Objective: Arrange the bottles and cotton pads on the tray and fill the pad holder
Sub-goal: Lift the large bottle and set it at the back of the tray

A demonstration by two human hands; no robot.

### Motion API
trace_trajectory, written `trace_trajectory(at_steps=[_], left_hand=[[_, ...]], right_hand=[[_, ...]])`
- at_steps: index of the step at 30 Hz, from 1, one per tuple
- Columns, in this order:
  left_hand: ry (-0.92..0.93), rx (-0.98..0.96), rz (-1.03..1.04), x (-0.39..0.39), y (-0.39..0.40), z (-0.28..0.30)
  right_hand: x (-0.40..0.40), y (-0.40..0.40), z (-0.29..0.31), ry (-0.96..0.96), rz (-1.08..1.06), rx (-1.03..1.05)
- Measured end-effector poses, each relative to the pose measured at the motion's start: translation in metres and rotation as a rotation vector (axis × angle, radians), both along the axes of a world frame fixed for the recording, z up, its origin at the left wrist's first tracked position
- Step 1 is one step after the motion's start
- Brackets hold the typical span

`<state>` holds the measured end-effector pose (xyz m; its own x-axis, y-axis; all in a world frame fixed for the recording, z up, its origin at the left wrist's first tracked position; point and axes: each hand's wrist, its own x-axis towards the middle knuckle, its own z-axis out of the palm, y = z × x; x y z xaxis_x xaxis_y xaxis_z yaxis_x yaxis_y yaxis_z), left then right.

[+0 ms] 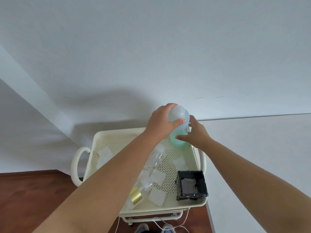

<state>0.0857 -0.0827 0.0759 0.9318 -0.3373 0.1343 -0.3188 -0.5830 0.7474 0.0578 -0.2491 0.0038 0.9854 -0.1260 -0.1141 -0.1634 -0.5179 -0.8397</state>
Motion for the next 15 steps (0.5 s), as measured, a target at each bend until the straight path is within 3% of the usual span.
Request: trace_trajectory(at_steps=[15], left_hand=[[0.065,0.048,-0.031,0.034,-0.017,-0.005]], right_hand=[[0.015,-0.006,0.0,0.03,-0.062,0.082]])
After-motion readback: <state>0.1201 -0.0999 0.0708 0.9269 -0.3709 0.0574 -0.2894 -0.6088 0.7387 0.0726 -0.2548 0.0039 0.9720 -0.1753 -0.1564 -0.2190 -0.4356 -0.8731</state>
